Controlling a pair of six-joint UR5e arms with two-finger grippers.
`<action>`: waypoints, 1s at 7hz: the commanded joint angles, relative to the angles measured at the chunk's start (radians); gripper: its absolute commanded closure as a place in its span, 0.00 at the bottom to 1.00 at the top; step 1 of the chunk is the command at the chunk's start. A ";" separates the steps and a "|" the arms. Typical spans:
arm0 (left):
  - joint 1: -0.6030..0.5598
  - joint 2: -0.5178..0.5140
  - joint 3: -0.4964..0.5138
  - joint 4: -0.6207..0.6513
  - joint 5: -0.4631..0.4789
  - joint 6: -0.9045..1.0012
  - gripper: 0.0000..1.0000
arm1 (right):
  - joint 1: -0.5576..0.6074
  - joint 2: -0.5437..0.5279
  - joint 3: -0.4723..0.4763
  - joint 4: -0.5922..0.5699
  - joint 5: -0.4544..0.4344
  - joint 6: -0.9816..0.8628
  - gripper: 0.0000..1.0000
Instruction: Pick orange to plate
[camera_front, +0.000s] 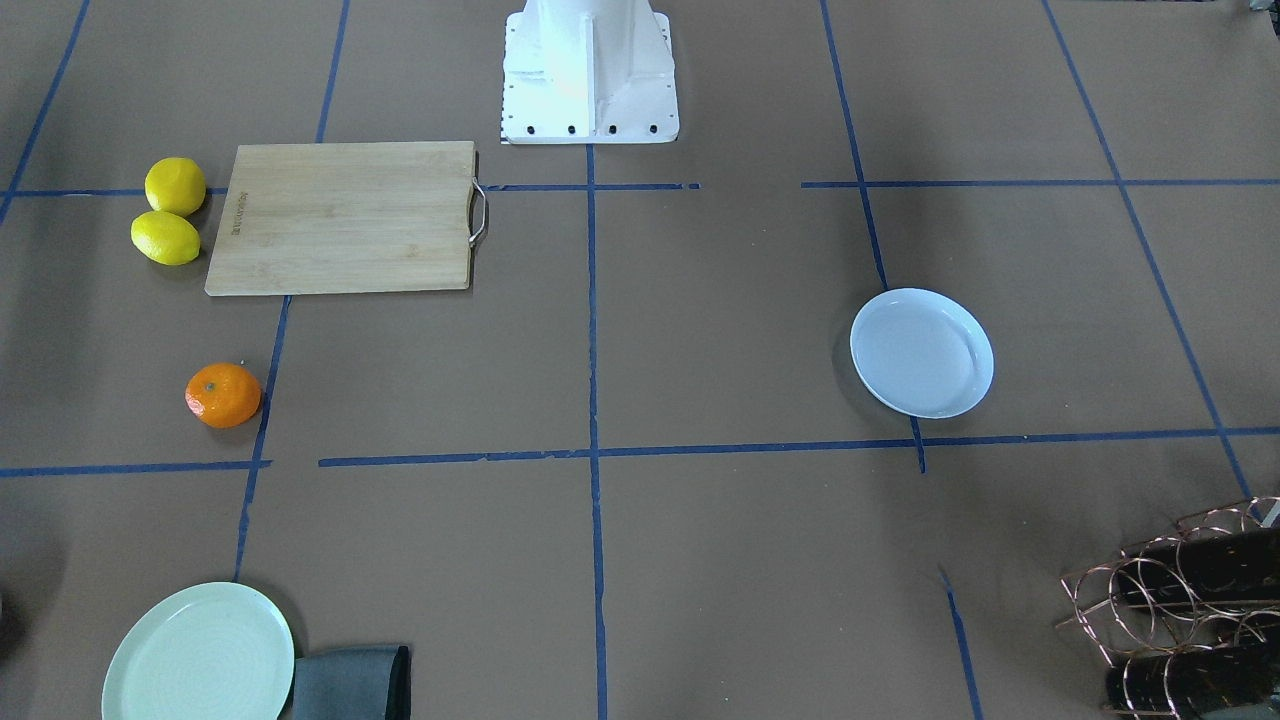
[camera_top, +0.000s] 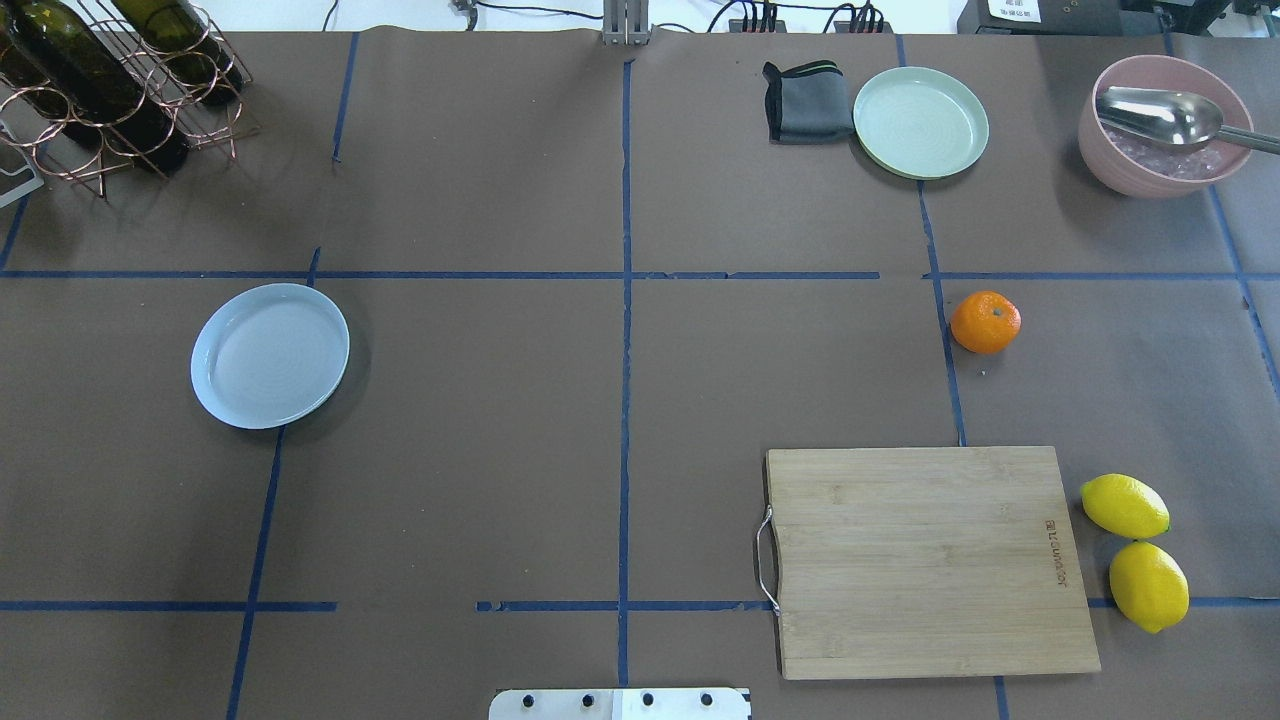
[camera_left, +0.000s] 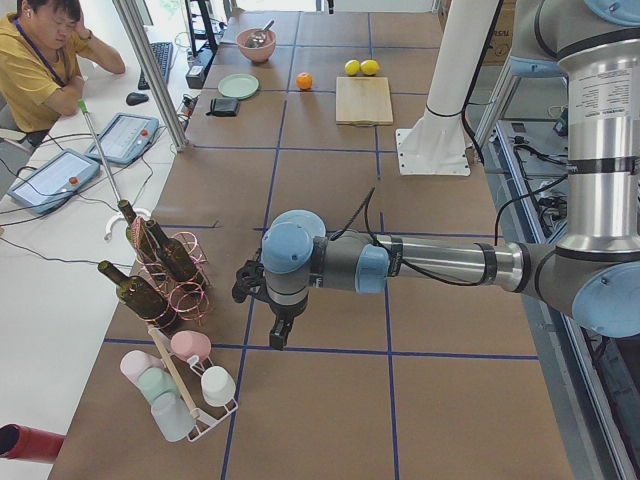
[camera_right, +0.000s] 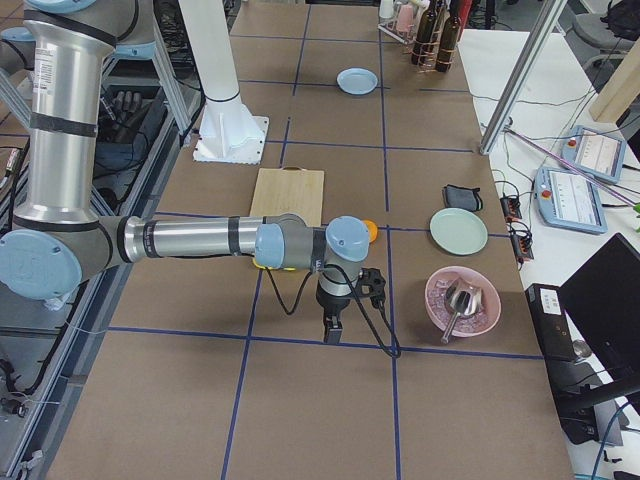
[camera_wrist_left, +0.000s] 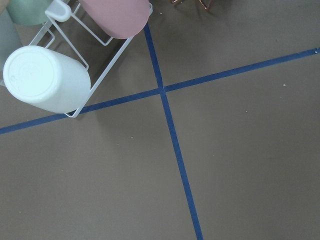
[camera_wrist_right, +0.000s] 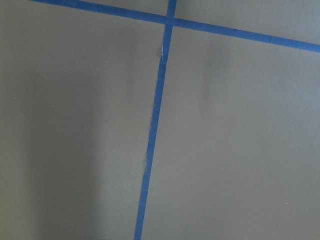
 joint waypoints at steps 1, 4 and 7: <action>0.000 0.000 -0.005 0.000 0.000 0.000 0.00 | 0.000 0.002 0.000 0.000 0.000 0.000 0.00; 0.000 -0.005 -0.029 -0.012 0.011 -0.002 0.00 | 0.000 0.018 0.049 0.002 0.000 0.000 0.00; 0.005 -0.099 -0.011 -0.197 0.005 -0.009 0.00 | -0.003 0.084 0.112 0.002 0.002 0.008 0.00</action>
